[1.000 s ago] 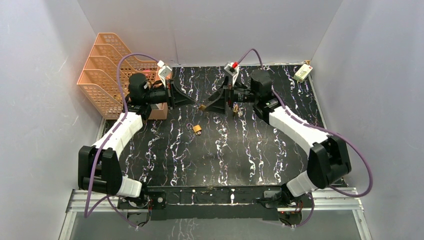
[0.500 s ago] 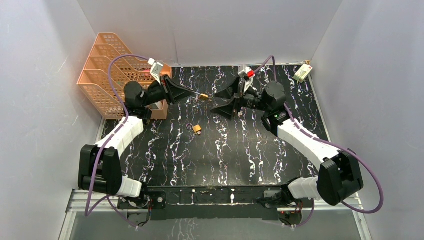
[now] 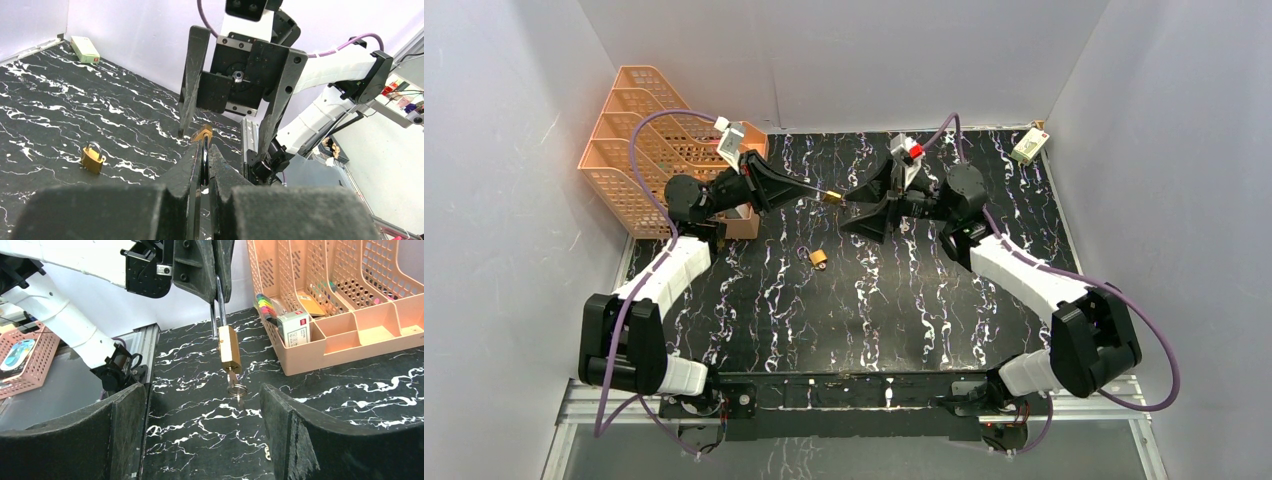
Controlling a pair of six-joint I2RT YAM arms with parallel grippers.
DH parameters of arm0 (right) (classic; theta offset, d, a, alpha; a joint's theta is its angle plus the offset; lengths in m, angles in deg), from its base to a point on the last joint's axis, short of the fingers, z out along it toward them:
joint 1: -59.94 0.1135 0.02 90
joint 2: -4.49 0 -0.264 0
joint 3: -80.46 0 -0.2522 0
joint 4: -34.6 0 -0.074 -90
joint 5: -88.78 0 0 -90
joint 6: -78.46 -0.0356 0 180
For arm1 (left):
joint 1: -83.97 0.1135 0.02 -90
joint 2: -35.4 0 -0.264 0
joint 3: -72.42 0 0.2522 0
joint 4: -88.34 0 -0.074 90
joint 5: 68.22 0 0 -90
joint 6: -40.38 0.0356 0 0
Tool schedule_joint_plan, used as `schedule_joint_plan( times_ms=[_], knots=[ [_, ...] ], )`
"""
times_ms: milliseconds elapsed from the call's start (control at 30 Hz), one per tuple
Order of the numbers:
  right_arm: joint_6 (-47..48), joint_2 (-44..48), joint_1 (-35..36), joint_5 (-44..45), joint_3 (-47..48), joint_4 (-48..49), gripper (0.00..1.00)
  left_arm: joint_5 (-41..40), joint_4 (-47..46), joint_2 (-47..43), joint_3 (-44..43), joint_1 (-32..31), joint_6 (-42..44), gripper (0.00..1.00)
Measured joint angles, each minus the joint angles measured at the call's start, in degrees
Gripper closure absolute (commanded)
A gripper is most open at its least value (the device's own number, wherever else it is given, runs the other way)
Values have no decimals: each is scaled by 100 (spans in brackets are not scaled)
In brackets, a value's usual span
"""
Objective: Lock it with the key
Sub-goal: Lock the lock.
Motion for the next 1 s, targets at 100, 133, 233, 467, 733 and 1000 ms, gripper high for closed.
schedule_joint_plan(
  times_ms=[100, 133, 233, 467, 733, 1000],
  knots=[
    [11, -57, 76, -4, 0, 68, 9, 22, -186, 4, 0, 0, -133, 100],
    [15, -57, 92, -15, 0, 90, 9, 31, -243, 9, 2, 0, -168, 100],
    [31, -57, 142, -20, 0, 179, 10, 44, -378, 22, 4, 0, -256, 100],
    [66, -57, 157, 7, 0, 216, 12, 68, -538, 164, 4, 0, -400, 100],
    [114, -221, 227, 83, 87, 243, 20, 101, -695, 221, 4, -11, -498, 100],
    [273, -249, 393, 179, 319, 85, 32, 118, -782, 348, 4, -20, -595, 100]
  ],
)
